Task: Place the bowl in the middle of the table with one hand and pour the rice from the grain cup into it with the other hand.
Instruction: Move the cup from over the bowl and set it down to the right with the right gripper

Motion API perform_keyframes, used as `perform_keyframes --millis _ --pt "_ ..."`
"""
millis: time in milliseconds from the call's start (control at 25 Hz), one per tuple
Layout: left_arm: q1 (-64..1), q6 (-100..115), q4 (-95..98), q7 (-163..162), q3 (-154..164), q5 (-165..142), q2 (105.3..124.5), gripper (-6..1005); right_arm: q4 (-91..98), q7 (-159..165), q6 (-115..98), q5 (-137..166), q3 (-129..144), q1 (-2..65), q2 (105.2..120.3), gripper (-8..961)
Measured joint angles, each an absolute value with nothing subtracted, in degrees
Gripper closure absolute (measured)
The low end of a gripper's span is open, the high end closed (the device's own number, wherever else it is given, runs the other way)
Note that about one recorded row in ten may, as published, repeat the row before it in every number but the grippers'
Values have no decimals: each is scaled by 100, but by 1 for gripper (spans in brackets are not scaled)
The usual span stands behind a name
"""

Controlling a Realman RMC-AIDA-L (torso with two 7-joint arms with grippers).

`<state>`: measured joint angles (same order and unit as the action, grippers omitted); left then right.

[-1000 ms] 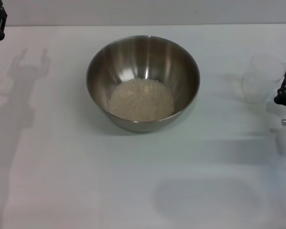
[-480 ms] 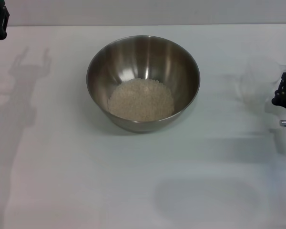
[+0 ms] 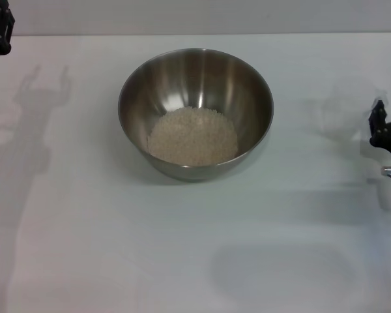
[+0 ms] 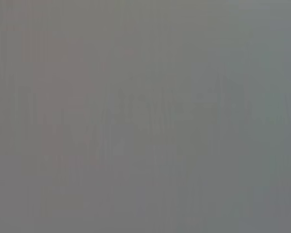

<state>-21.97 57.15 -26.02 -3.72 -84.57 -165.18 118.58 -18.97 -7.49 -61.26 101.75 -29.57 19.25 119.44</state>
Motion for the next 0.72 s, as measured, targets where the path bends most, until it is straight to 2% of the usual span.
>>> perform_keyframes --millis 120,320,720 --pt "-2197 5717 -2602 -372 -8455 -16515 11858 442 -1900 -748 -6148 10179 -2821 1912 11944 700" --pt "-2197 5722 -2602 -377 -8451 -16514 11856 442 -1914 -749 -6164 10183 -2758 1865 11952 496" --pt "-2197 5684 -2592 -369 -8446 -16527 11856 442 -2058 -780 -6529 10183 -2507 1635 11969 483"
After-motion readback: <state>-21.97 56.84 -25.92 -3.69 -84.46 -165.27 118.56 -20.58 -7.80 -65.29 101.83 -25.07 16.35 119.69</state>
